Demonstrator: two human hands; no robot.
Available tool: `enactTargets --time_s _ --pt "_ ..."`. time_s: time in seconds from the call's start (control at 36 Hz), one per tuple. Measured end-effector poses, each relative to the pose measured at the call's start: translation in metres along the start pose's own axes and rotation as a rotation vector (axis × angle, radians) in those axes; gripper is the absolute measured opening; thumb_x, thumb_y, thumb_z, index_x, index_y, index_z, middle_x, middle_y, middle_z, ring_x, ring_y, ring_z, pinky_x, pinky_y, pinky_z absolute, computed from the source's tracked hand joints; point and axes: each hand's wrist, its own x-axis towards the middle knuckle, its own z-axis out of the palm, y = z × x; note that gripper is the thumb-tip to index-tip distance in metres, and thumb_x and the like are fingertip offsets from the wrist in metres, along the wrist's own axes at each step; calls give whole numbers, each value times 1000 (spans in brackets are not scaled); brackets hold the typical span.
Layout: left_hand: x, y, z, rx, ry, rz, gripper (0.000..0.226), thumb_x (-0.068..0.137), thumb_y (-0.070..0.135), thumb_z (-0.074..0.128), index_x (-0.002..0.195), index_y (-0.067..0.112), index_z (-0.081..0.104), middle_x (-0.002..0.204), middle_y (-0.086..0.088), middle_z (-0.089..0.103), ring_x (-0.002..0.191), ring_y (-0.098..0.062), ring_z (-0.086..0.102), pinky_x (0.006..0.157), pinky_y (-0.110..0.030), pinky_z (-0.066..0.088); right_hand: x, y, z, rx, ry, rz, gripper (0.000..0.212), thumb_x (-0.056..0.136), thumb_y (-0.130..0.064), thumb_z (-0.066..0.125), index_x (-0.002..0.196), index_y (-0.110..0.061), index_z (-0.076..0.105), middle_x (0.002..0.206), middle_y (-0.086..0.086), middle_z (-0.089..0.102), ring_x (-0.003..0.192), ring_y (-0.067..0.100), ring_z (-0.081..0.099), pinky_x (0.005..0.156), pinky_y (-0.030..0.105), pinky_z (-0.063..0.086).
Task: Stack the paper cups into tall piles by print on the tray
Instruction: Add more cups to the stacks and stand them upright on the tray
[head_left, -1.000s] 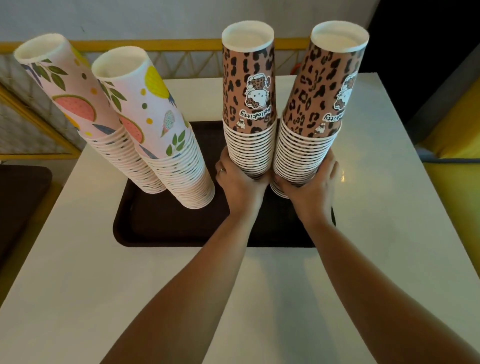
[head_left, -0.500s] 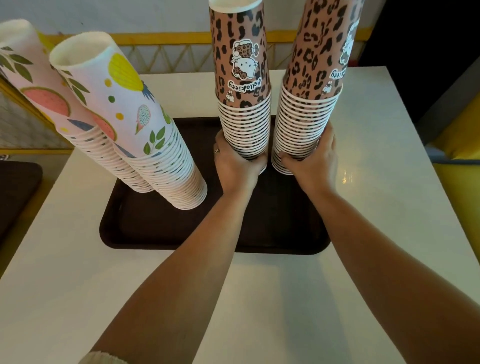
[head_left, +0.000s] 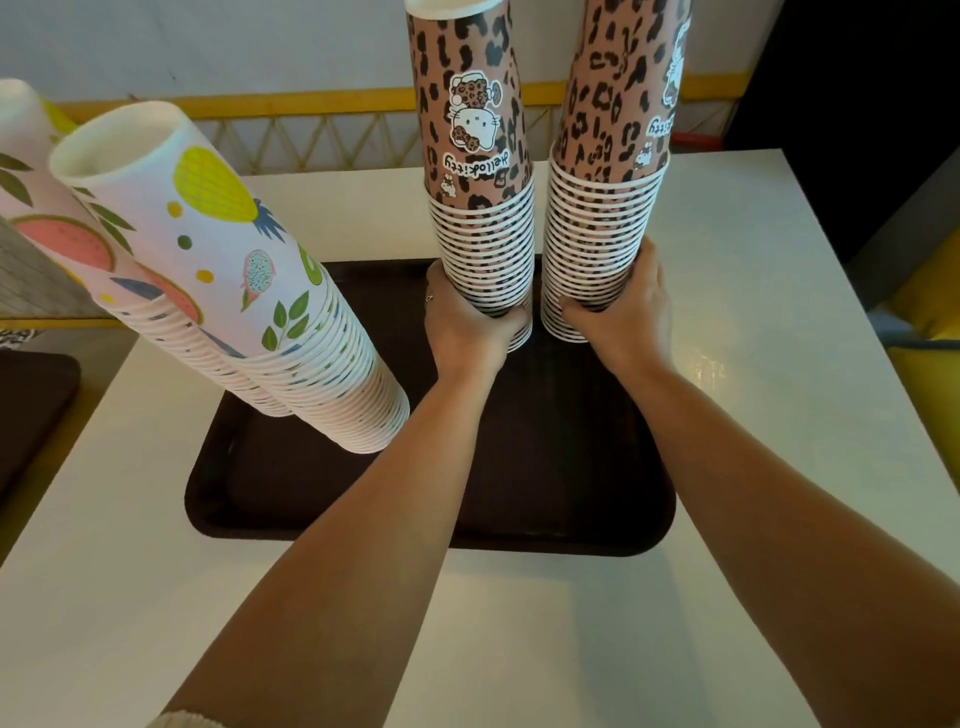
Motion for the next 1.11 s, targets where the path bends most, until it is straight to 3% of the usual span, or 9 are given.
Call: enactTargets --time_s 0.11,0.44,0.53,0.64,0.75,0.94,1.03,1.11 --pt "9 0 2 8 -7 3 88 59 18 83 133 12 36 130 -5 52 123 -21 48 102 -35 43 8 2 2 -5 -15 -10 90 66 -23 79 140 -11 29 139 6 43 126 20 41 92 19 30" --pt "25 -1 3 11 -35 27 86 62 17 82 135 12 36 131 -4 51 125 -21 46 99 -27 39 16 7 5 -12 -23 -33 89 70 -23 77 143 -12 27 142 5 39 129 18 37 97 19 29" --pt "25 0 4 39 -13 68 93 59 23 85 136 13 34 133 -6 46 127 -20 42 102 -26 36 12 10 9 -58 10 -63 97 65 -31 81 142 -11 26 140 8 33 131 22 32 104 29 31" --pt "26 2 4 89 9 80 99 58 28 87 138 13 31 136 -8 41 130 -22 35 106 -31 32 11 12 11 -72 31 -24 103 61 -35 84 142 -13 24 139 7 32 131 22 29 102 28 28" --pt "30 3 2 94 6 83 93 60 23 86 136 10 34 136 -7 43 129 -19 38 99 -20 30 12 14 13 -77 43 -14 97 62 -33 83 140 -13 29 137 7 35 129 22 32 103 32 32" --pt "31 3 -1 97 -20 90 90 62 21 84 136 10 34 136 -5 47 130 -20 41 104 -28 35 10 16 17 -78 38 11 93 67 -31 80 141 -14 27 140 6 34 131 22 31 102 28 30" --pt "28 3 -4 85 -25 93 104 60 23 86 143 10 24 144 -7 37 136 -21 33 110 -31 29 7 16 17 -64 50 15 95 66 -33 80 142 -14 27 140 7 34 131 22 31 104 31 31" --pt "14 7 -7 102 -43 10 118 62 26 85 148 10 7 154 -11 17 144 -21 13 114 -30 17 1 13 19 -65 71 41 101 64 -41 80 143 -16 23 140 8 32 131 24 30 108 41 33"
